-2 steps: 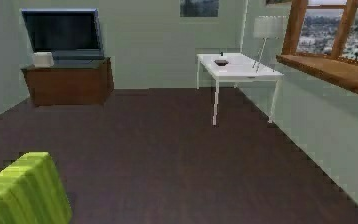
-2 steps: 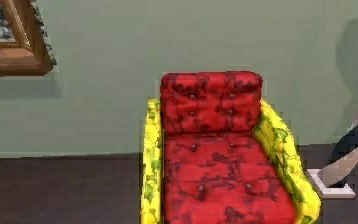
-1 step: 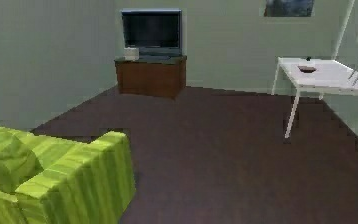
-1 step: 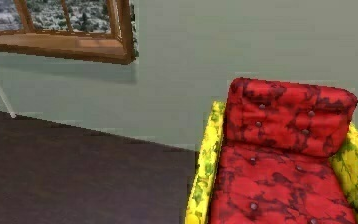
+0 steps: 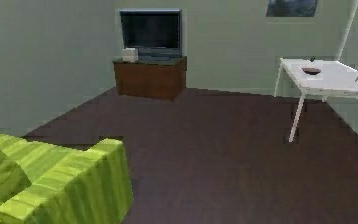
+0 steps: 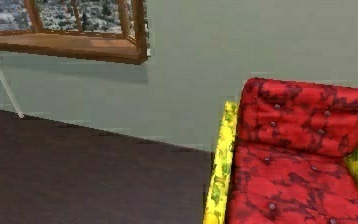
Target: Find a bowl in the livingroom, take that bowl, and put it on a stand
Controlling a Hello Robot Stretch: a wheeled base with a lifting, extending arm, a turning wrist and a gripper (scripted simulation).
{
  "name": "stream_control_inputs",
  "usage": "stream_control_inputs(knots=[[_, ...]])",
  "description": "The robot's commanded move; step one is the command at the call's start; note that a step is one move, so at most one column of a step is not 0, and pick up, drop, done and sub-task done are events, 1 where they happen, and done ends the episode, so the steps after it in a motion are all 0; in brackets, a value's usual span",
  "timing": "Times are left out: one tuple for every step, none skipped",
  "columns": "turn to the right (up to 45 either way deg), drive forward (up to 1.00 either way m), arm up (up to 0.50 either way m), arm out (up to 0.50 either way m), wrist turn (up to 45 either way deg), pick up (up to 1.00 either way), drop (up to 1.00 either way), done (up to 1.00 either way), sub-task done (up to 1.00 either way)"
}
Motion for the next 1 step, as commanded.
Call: stream_control_inputs(knots=[[18.0, 0.00, 0.00, 0.00, 0.0, 0.00, 0.00, 0.00, 0.00]])
